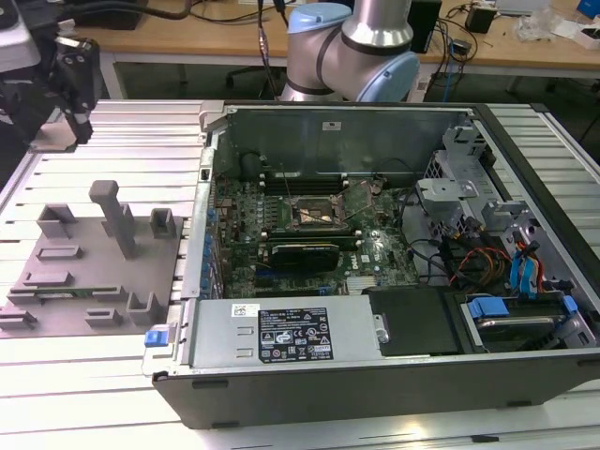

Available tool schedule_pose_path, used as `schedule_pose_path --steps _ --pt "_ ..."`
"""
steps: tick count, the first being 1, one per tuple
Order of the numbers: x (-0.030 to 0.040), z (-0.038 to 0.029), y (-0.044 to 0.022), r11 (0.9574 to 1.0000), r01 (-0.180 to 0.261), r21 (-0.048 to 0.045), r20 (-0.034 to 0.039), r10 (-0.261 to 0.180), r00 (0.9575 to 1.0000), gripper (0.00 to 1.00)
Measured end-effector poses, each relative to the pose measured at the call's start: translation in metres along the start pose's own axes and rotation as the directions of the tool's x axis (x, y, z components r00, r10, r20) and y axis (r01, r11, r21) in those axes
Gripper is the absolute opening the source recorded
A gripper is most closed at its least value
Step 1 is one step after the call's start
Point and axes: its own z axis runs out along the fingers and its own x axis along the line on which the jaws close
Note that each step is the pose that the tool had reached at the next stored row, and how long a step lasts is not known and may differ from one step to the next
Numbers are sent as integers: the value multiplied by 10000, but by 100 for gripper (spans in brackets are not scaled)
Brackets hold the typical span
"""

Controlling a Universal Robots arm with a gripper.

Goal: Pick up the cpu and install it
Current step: 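Pick up the cpu and move it towards the insertion slot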

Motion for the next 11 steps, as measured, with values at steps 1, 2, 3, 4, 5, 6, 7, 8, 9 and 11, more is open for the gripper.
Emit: schedule_pose_path --steps 1,2,3,4,5,6,7,8,9,11 --pt "-34 0 0 10000 1 -1 0 -1 10000 55" --pt "-60 1 0 10000 0 -1 1 0 10000 55" --pt "-89 1 0 10000 -1 -1 0 1 10000 55" --pt "-116 1 0 10000 0 0 0 0 10000 55" --pt "-142 0 0 10000 -1 0 0 1 10000 55" --pt "-177 0 0 10000 -1 0 0 1 10000 55" --pt "-218 1 -1 10000 0 0 0 0 10000 55" --pt "-244 1 -1 10000 0 0 0 0 10000 55" --pt "-270 1 -1 10000 0 -1 0 0 10000 55" --pt "-346 1 -1 10000 0 -1 1 0 10000 55"
